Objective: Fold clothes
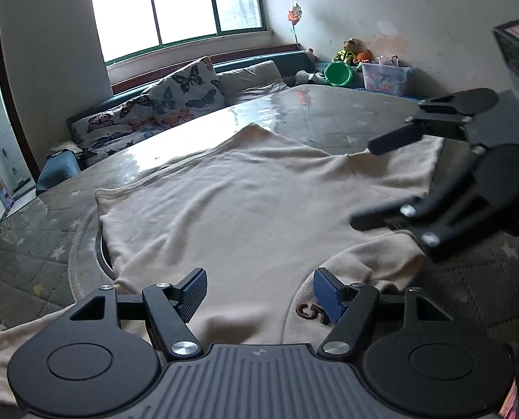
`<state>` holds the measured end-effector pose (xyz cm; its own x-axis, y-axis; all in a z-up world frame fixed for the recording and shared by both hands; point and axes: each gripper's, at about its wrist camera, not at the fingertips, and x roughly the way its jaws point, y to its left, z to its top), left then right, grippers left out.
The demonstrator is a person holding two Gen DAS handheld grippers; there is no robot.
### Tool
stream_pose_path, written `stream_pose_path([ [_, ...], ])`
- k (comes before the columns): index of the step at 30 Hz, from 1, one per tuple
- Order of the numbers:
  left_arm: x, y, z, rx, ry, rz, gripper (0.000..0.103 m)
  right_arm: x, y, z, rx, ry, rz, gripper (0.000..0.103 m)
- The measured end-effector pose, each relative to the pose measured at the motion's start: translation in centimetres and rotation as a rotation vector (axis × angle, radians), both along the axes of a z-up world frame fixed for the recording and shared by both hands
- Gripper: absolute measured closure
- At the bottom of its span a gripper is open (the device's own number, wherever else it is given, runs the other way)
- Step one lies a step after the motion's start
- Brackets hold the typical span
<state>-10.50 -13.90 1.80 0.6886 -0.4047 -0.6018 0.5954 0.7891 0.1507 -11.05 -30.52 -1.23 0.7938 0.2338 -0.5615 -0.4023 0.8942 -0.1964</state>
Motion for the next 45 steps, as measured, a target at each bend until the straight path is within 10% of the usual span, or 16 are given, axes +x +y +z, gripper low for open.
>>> stream_pose_path([
  [13,0.0,0.3,0.0,-0.006,0.013,0.003,0.032,2.2,-1.9,-2.0,0.102,0.112,-0.051,0.0],
  [45,-0.3,-1.1,3.0,-0.039,-0.039,-0.03,0.016,1.8,-3.4,-0.7,0.184,0.11,-0.123,0.004],
])
